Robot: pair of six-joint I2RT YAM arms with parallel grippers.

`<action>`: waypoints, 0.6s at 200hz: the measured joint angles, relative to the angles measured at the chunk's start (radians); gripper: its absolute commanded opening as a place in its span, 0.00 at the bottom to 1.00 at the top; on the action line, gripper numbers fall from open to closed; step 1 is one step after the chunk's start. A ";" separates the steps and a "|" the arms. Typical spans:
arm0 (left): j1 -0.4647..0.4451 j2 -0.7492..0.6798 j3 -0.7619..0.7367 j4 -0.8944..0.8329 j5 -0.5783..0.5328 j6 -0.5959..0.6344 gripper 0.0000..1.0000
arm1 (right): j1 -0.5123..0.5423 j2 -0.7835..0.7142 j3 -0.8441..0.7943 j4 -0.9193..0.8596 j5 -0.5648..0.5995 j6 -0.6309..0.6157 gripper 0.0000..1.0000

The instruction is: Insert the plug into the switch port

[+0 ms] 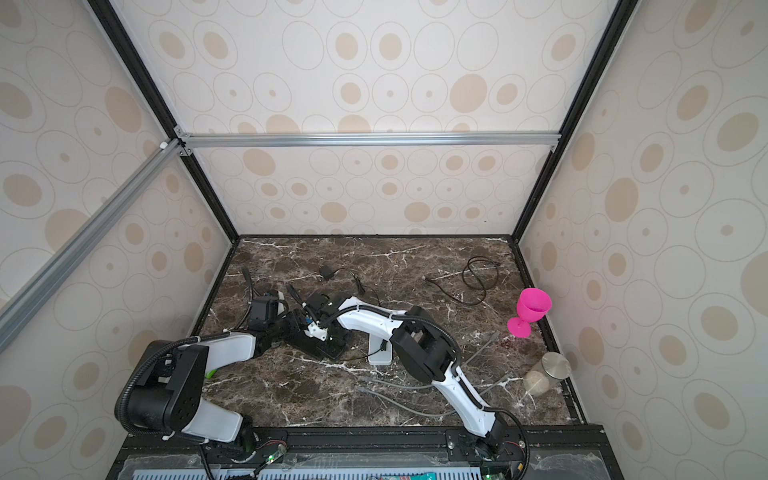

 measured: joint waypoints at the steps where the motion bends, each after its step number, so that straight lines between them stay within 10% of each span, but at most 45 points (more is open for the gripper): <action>1: -0.001 -0.001 -0.001 0.001 0.002 0.000 0.72 | 0.000 -0.005 -0.010 0.003 0.001 0.000 0.00; 69: -0.151 -0.051 -0.114 0.134 0.183 -0.085 0.71 | -0.091 -0.282 -0.460 0.199 0.029 -0.089 0.00; 120: -0.162 -0.016 -0.114 0.193 0.198 -0.111 0.71 | -0.088 -0.271 -0.444 0.163 0.019 -0.145 0.00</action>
